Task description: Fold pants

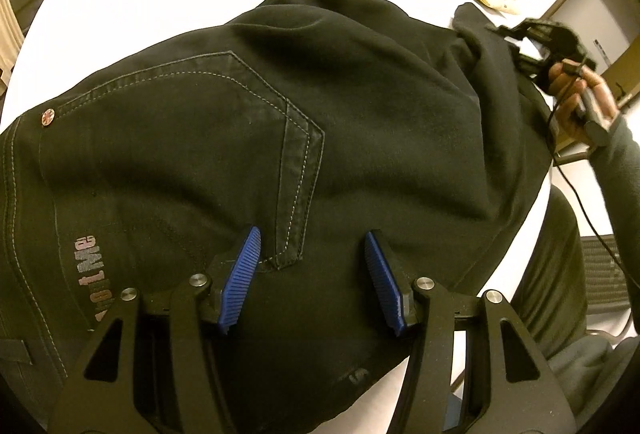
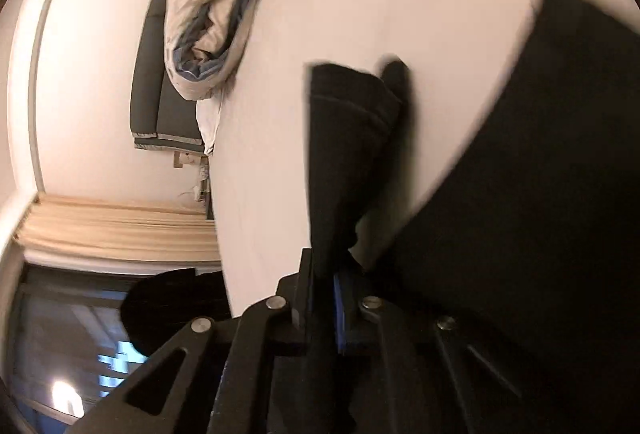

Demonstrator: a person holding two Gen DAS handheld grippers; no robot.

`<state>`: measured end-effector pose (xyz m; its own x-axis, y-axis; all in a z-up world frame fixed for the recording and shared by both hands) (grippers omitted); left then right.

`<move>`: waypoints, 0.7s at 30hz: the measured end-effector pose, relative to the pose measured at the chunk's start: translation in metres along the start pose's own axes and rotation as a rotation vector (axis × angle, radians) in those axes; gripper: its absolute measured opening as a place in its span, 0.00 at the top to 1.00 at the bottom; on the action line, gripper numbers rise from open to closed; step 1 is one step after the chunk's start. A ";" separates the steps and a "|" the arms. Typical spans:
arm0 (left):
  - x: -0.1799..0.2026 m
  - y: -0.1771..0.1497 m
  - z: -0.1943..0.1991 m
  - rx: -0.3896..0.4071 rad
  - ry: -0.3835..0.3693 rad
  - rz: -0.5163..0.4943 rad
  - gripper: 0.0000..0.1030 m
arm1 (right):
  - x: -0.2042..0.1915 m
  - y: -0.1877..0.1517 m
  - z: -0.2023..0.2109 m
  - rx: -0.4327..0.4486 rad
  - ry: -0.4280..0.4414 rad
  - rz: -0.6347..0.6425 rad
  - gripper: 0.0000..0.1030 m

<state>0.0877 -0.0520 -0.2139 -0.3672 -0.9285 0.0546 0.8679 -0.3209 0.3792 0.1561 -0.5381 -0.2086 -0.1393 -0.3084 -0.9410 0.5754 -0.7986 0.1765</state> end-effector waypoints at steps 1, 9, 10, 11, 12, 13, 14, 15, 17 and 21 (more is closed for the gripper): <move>0.000 0.000 0.000 0.001 0.000 0.002 0.49 | -0.009 0.000 0.007 0.014 -0.024 0.028 0.91; -0.003 -0.005 -0.001 0.011 -0.012 0.006 0.49 | -0.085 0.004 0.151 0.326 -0.448 0.391 0.02; -0.004 -0.006 -0.001 0.013 -0.011 0.005 0.49 | -0.065 0.004 0.184 0.399 -0.566 0.360 0.02; -0.004 -0.006 0.000 0.015 -0.010 0.005 0.49 | -0.050 0.003 0.199 0.429 -0.558 0.301 0.05; -0.004 -0.006 0.000 0.016 -0.011 0.005 0.49 | -0.029 -0.002 0.215 0.450 -0.461 0.189 0.10; -0.004 -0.007 0.000 0.016 -0.012 0.004 0.49 | -0.018 -0.004 0.217 0.437 -0.397 0.128 0.13; -0.005 -0.007 0.000 0.016 -0.012 0.004 0.49 | 0.002 -0.013 0.214 0.379 -0.319 0.046 0.14; -0.005 -0.006 0.000 0.016 -0.012 0.003 0.49 | 0.014 -0.020 0.209 0.329 -0.290 0.014 0.22; -0.004 -0.006 0.000 0.015 -0.008 0.001 0.48 | 0.030 -0.033 0.185 0.246 -0.120 -0.047 0.29; 0.000 -0.005 0.001 0.012 0.011 -0.003 0.48 | 0.049 -0.037 0.164 0.232 0.088 -0.183 0.35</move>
<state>0.0832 -0.0501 -0.2146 -0.3655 -0.9298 0.0430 0.8630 -0.3212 0.3900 -0.0040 -0.6088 -0.2137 -0.1477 -0.1103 -0.9829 0.3468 -0.9364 0.0530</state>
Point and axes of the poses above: each gripper's, at about its wrist camera, not at the fingertips, and z roughly against the way its jaws point, x to its right, y to its top, the point moved 7 cm from there along -z, roughly the way its jaws point, and after that the axes turned 15 degrees about y, right-handed, at the moved point
